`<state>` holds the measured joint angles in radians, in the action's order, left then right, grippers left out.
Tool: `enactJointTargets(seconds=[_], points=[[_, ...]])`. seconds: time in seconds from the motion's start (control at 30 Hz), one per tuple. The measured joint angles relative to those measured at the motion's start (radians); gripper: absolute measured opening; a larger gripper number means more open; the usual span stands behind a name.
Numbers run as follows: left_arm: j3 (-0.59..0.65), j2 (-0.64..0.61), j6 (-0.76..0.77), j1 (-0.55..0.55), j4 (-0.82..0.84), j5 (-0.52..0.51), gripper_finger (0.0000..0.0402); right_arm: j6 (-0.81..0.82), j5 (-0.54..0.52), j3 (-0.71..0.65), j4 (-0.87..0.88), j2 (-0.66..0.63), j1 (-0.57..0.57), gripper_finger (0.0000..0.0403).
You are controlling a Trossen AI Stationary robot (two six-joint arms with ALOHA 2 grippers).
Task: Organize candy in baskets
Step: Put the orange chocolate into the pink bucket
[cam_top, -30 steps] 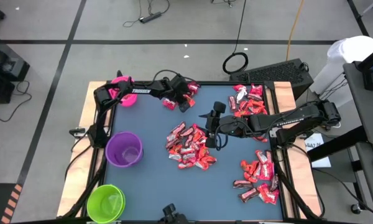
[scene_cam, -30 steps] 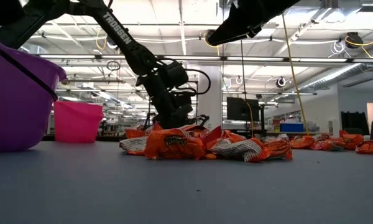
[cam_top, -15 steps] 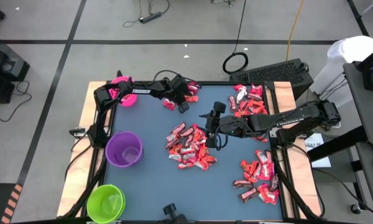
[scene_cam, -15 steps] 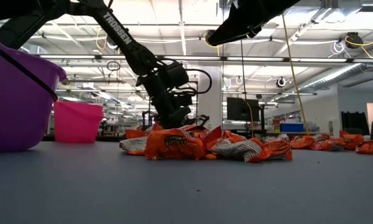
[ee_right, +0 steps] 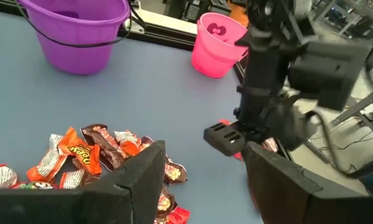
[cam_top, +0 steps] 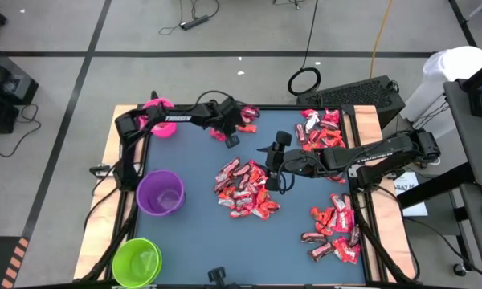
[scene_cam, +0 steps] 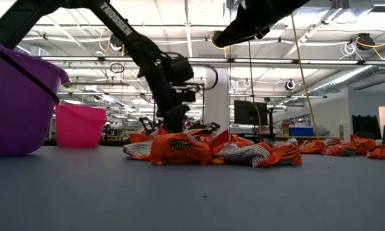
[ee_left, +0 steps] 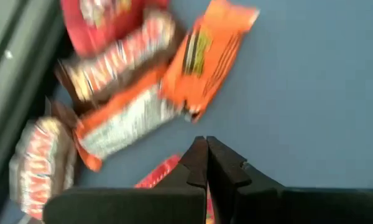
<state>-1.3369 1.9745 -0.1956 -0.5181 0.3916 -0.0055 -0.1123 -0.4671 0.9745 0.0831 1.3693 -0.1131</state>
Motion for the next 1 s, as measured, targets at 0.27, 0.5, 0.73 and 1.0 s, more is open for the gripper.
enactJointTargets(seconds=[0.27,0.5,0.73,1.0], points=[[0.0,-0.012,-0.155,0.023,-0.123,0.0,0.0091,0.003,0.0,0.0,-0.003,0.0,0.0,0.021],[-0.002,0.004,-0.204,-0.006,-0.153,0.054,0.0199,0.003,0.0,0.0,-0.001,0.0,0.0,0.021],[0.006,0.018,-0.205,-0.056,-0.212,0.124,0.0228,0.003,0.0,0.0,-0.002,0.0,0.0,0.021],[0.008,0.066,-0.238,-0.073,-0.221,0.185,0.0228,0.0,0.0,0.0,-0.003,0.0,0.0,0.021]])
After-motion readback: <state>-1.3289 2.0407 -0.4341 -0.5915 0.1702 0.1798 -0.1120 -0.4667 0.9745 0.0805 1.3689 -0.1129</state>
